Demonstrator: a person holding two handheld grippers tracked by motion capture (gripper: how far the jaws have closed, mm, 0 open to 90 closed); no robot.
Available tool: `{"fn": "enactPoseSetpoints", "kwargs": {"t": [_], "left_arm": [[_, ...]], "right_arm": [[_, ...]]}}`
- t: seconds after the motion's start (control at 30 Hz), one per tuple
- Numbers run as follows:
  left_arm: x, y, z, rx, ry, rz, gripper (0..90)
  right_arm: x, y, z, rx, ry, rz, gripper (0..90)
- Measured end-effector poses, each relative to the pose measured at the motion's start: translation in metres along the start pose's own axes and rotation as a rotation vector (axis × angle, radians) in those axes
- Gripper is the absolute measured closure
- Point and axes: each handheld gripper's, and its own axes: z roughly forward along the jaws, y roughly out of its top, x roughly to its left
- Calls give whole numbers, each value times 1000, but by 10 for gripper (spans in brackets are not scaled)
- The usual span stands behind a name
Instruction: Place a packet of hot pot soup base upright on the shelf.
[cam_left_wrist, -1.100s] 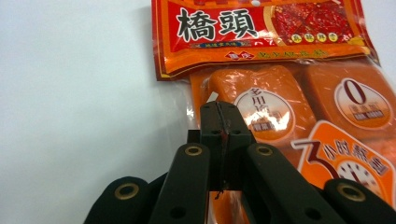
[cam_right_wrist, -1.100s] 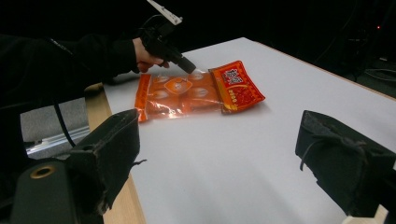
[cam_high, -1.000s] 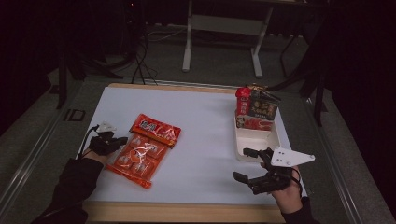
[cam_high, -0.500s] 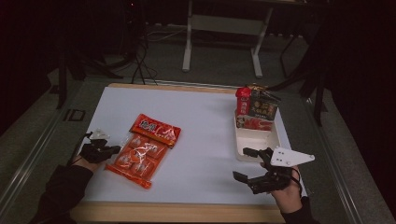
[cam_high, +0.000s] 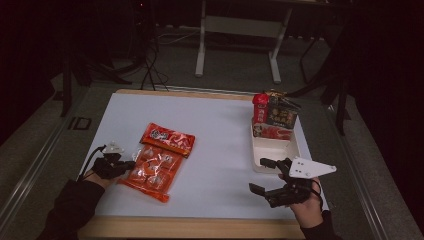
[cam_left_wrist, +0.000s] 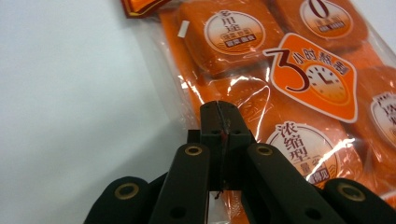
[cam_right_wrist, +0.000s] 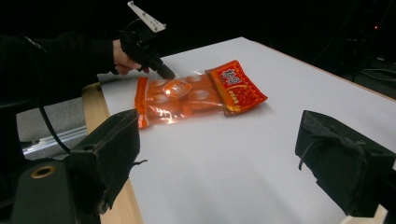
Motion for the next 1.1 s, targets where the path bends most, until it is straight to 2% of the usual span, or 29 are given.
{"fn": "enactPoseSetpoints", "kwargs": {"t": [0.27, 0.33, 0.37, 0.47, 0.53, 0.6, 0.67, 0.73, 0.77, 0.83, 0.9, 1.1], "left_arm": [[-22, 5, 9, 1, -54, 21, 900], [-32, 8, 12, 6, -85, 35, 900], [-32, 8, 12, 6, -85, 35, 900], [-41, 10, 16, 16, -147, 59, 900], [-45, 12, 18, 18, -153, 78, 900], [-44, 12, 18, 6, -162, 64, 899], [-41, 12, 19, -20, -151, 49, 899], [-39, 14, 18, -63, -121, 32, 899], [-36, 18, 19, -88, -85, 17, 899], [-35, 20, 20, -99, -73, 17, 899], [-33, 25, 22, -100, -54, 17, 899], [-35, 30, 36, -69, -44, 19, 900]], "right_arm": [[0, 0, 0, -1, -1, 2, 136], [0, -1, 0, -1, 0, 2, 136], [0, -1, 0, -1, 0, 2, 136], [0, -1, 0, 1, -1, -1, 136], [0, -1, 1, 4, -3, -4, 136], [0, -2, 1, 9, -4, -1, 136], [0, -2, 1, 10, -4, -2, 136], [0, -3, 1, 9, -4, -2, 136], [-1, -3, 1, 8, -4, -2, 136], [-1, -3, 0, 7, -4, -2, 136], [-1, -3, -1, 6, -5, 0, 136], [-2, -3, -2, 3, -8, 2, 136]]}}
